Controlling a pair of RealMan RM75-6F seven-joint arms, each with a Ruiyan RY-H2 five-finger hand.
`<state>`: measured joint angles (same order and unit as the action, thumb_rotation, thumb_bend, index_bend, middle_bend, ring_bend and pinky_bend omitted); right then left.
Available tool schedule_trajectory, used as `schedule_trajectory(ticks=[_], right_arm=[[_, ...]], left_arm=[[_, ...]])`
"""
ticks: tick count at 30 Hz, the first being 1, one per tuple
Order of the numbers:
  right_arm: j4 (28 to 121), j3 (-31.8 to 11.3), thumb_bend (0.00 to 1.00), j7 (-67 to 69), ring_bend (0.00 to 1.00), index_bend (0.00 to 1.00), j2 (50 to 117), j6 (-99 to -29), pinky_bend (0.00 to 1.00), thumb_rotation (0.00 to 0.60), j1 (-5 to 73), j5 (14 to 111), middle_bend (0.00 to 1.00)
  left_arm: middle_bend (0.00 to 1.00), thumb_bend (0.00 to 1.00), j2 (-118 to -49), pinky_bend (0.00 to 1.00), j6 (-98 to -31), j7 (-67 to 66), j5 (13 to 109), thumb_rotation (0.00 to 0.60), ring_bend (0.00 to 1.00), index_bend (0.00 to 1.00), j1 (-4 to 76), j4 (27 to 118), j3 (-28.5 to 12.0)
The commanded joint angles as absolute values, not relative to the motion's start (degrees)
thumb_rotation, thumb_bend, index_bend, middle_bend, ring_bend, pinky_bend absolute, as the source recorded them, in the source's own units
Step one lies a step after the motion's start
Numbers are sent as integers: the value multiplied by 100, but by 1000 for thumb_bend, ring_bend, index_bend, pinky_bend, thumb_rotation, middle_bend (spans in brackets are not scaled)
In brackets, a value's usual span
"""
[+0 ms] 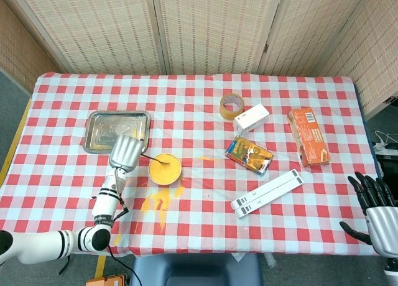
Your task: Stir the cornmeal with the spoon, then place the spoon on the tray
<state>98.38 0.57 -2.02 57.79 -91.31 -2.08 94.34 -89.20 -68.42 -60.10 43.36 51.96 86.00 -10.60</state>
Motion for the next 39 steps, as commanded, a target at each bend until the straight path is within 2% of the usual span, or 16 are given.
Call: schedule_trajectory(ticks=[1, 10, 18, 21, 30, 39], right_arm=[[9837, 58, 54, -188, 0, 0, 5773, -9156, 0, 600, -219, 9444, 0], [9842, 97, 54, -203, 0, 0, 5778, -9144, 0, 600, -218, 9518, 0], [9853, 115, 54, -277, 0, 0, 5805, -9130, 0, 600, -220, 9543, 0], [9855, 87, 54, -314, 0, 0, 5819, -9115, 0, 600, -220, 9469, 0], [9860, 30, 54, -464, 0, 0, 5887, -8982, 0, 600, -165, 9313, 0], [9856, -35, 54, -603, 0, 0, 5954, -8884, 0, 600, -123, 9138, 0]], left_arm=[[1000, 790, -8743, 1000, -6880, -6019, 4311, 600, 1000, 871, 5131, 8977, -996], [1000, 791, -8220, 1000, -7163, -5776, 4601, 600, 1000, 870, 4866, 10110, -813], [1000, 789, -7998, 1000, -7308, -5529, 4870, 600, 1000, 871, 4765, 10191, -829], [1000, 789, -7925, 1000, -7210, -4830, 4919, 600, 1000, 870, 4660, 9752, -1054], [1000, 789, -7808, 1000, -6274, -3632, 4343, 600, 1000, 871, 4604, 8776, -1416], [1000, 781, -8199, 1000, -5520, -2573, 4332, 600, 1000, 871, 4602, 7056, -1534]])
